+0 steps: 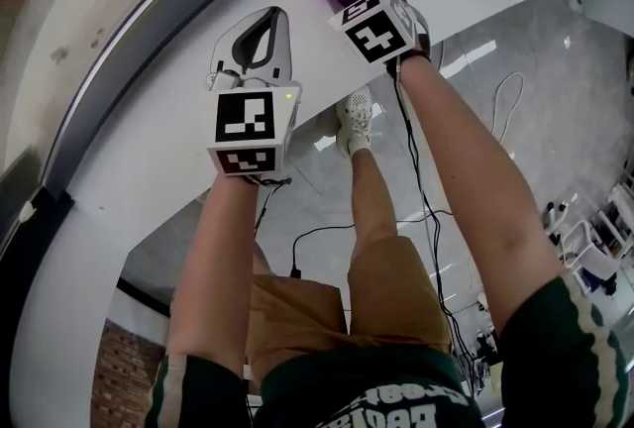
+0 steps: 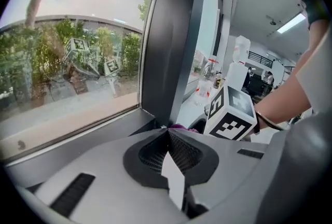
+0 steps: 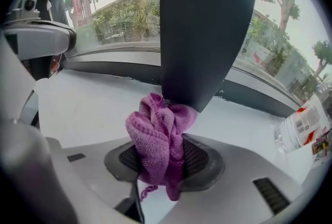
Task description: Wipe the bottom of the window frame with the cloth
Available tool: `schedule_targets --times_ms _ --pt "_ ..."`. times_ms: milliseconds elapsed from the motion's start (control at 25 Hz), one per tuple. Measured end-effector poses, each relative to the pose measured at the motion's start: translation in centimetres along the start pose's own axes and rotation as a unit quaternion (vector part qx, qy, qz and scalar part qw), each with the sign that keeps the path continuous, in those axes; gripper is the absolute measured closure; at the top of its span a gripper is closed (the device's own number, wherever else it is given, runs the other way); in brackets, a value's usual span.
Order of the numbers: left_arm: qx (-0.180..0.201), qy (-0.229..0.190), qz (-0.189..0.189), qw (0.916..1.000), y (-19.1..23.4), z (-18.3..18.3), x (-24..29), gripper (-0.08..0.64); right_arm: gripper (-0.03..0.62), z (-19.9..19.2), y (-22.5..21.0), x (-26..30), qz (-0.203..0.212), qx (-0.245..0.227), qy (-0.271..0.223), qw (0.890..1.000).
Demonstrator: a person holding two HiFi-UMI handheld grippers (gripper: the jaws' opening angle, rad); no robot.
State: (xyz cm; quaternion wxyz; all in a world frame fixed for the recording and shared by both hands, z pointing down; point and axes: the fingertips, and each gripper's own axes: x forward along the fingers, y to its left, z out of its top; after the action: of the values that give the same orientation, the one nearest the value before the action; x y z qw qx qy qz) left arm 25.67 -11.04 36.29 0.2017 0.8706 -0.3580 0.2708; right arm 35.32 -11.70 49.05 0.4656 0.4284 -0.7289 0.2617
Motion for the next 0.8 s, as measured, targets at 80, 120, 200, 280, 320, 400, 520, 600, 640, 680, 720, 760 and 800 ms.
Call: schedule_targets --times_ms 80,120,200,280,320,400,520,600,640,680,720,760,800 --pt "0.004 -0.002 0.003 1.0000 0.2 0.0 -0.2 0.554 0.420 -0.3 0.0 -0.1 -0.008 0.009 0.005 1.000" --pt "0.002 -0.003 0.004 1.0000 0.4 -0.2 -0.5 0.554 0.420 -0.4 0.1 -0.1 -0.012 0.009 0.010 1.000" --pt "-0.002 -0.005 0.009 1.0000 1.2 -0.6 -1.0 0.554 0.423 -0.5 0.2 0.0 -0.020 0.005 0.018 1.000" --pt "-0.002 -0.007 0.015 0.9999 2.2 -0.9 -1.6 0.554 0.423 -0.4 0.2 0.1 -0.026 0.004 0.023 0.999" --pt "-0.002 -0.008 0.018 0.9998 2.6 -1.1 -1.9 0.554 0.423 -0.4 0.2 0.1 -0.030 0.005 0.024 0.999" --pt "-0.005 -0.009 0.023 0.9997 3.4 -1.5 -2.6 0.554 0.423 -0.4 0.2 0.0 -0.036 0.006 0.026 0.999" --pt "-0.012 -0.010 0.031 0.9994 4.4 -2.2 -3.6 0.555 0.423 -0.5 1.0 -0.1 -0.039 0.004 0.032 0.999" --pt "-0.016 -0.011 0.035 0.9992 5.0 -2.7 -4.3 0.555 0.423 -0.3 2.1 -0.1 -0.036 -0.005 0.036 0.999" --pt "-0.017 -0.011 0.036 0.9992 5.2 -3.0 -4.6 0.554 0.423 -0.2 2.7 0.0 -0.036 -0.013 0.038 0.999" --pt "-0.019 -0.011 0.036 0.9991 5.4 -3.3 -4.9 0.554 0.423 0.0 3.4 0.1 -0.038 -0.023 0.039 0.998" --pt "-0.021 -0.011 0.037 0.9990 5.6 -3.5 -5.3 0.554 0.423 0.1 4.0 0.2 -0.040 -0.030 0.039 0.998" --pt "-0.023 -0.012 0.038 0.9990 5.7 -3.8 -5.6 0.554 0.423 0.3 4.6 0.3 -0.042 -0.035 0.039 0.998" --pt "-0.025 -0.013 0.038 0.9989 5.9 -3.9 -6.0 0.554 0.423 0.5 5.1 0.4 -0.042 -0.036 0.038 0.998"
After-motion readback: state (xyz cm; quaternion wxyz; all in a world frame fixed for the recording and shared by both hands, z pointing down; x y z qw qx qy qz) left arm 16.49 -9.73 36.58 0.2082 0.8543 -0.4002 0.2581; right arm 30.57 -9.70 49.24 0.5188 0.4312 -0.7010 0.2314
